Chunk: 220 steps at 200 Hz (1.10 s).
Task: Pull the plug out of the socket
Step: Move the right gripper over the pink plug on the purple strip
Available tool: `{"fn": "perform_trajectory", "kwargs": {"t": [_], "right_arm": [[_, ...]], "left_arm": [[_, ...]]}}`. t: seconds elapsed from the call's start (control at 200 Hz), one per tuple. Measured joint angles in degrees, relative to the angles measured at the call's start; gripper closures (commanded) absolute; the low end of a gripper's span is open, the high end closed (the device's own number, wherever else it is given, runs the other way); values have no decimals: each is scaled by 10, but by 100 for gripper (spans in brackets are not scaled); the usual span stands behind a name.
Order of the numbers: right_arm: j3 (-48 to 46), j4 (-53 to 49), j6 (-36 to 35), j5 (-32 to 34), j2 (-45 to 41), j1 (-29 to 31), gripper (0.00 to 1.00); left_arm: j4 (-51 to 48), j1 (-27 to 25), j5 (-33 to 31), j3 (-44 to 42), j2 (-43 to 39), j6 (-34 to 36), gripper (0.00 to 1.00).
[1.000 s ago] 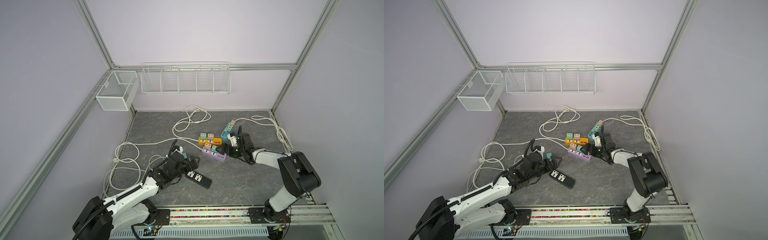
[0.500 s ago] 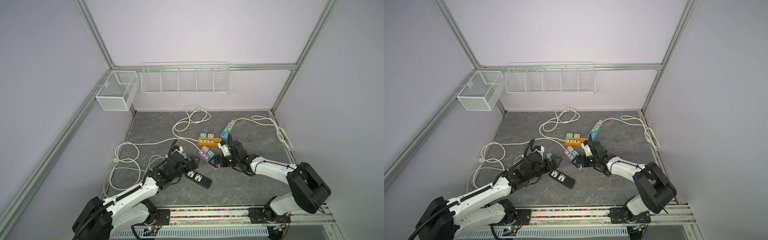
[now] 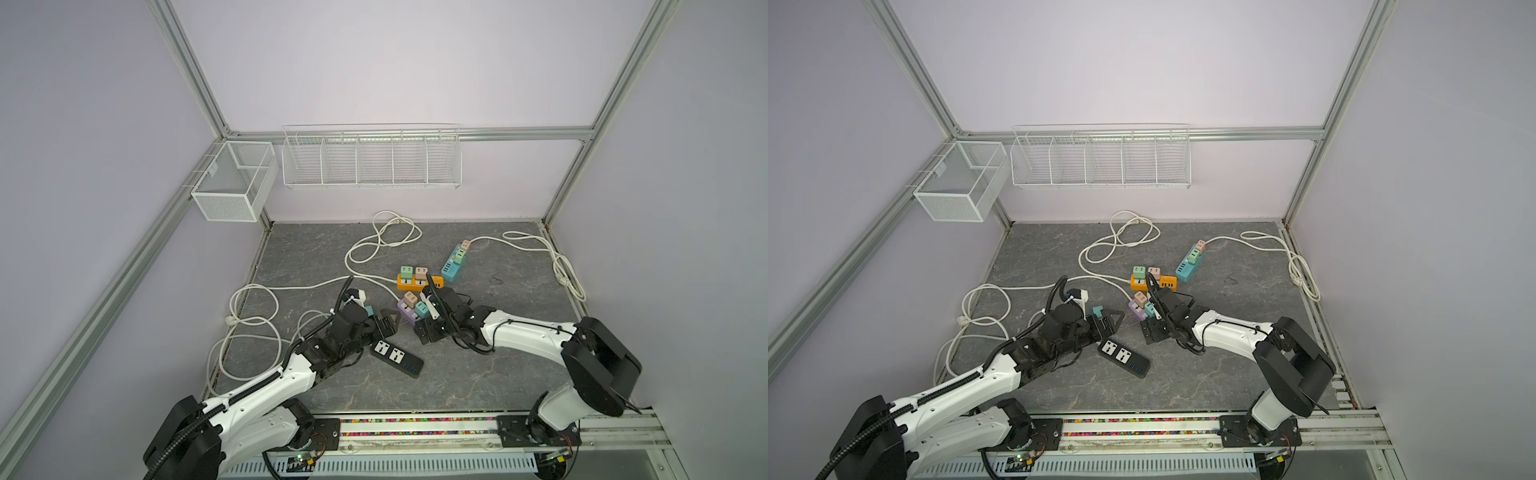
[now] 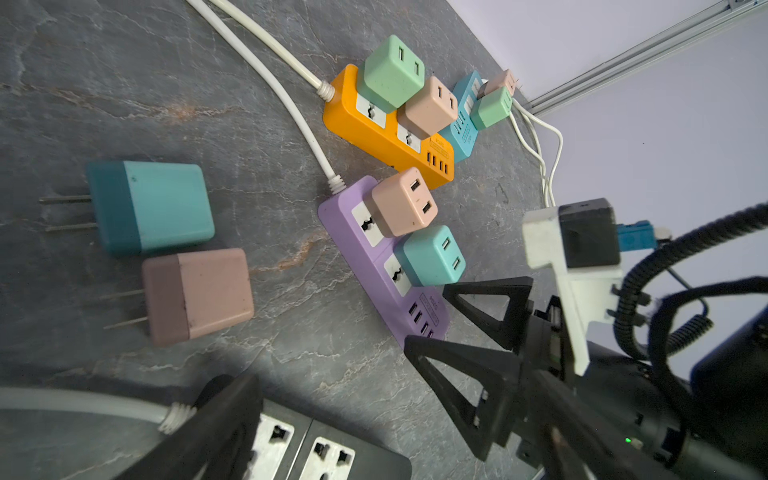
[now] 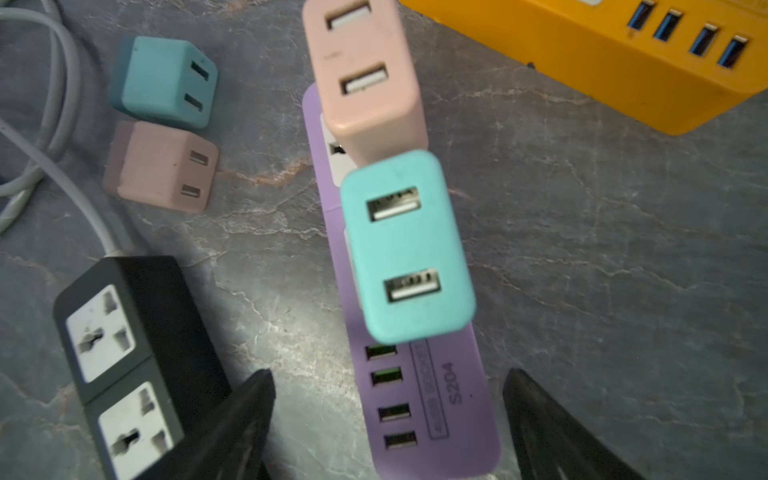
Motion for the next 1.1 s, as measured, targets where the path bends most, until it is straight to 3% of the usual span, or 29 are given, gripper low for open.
{"fn": "perform_trajectory", "kwargs": {"t": [0.3,0.875,1.1], "right_arm": [[18,-7,-28,27,29,1,32],[31,-5,-49,23,54,5,47],[20,-27,-49,25,32,19,49]], "left_arm": [[0,0,-10,1,0,2,0],[0,0,-7,1,4,1,0],[5,0,4,1,5,-6,0]]}}
